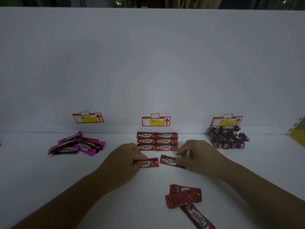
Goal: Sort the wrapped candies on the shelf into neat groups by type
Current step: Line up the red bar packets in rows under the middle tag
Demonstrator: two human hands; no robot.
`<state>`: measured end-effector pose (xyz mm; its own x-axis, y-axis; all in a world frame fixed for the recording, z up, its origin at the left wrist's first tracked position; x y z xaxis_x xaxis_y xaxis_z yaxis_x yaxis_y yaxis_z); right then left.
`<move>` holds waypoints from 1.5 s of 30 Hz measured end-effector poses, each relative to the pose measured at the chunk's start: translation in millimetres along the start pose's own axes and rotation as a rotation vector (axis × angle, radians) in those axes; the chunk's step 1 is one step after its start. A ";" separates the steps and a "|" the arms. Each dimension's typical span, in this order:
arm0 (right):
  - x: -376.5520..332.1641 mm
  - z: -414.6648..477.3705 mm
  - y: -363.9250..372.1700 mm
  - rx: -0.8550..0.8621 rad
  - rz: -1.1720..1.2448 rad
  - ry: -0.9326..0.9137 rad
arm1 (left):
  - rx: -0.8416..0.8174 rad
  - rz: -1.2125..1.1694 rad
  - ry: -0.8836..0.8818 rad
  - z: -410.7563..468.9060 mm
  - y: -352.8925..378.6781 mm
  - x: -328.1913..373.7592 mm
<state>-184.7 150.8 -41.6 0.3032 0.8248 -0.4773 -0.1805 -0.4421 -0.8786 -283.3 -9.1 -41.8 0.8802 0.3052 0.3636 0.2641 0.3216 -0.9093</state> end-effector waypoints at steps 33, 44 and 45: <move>-33.4 -0.5 2.9 0.206 -0.085 -0.314 | 0.009 0.137 0.064 -5.9 13.7 3.1; -22.6 3.6 3.3 0.230 -0.040 -0.251 | 0.068 0.054 0.060 -6.1 9.5 2.5; -21.3 4.5 0.8 0.229 -0.012 -0.239 | 0.072 0.045 0.064 -5.6 7.7 3.7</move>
<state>-195.5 134.5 -32.1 0.0835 0.9008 -0.4260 -0.3920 -0.3634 -0.8452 -275.8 -10.5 -48.5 0.9143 0.2638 0.3074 0.1970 0.3736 -0.9064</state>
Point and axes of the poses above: each hand's wrist, its own z-axis towards the middle knuckle, its own y-axis out of the palm, x = y × z, the point moved 9 cm from there along z, towards the middle knuckle, and after that the axes turned 4 degrees about y, right-handed, at the moved point
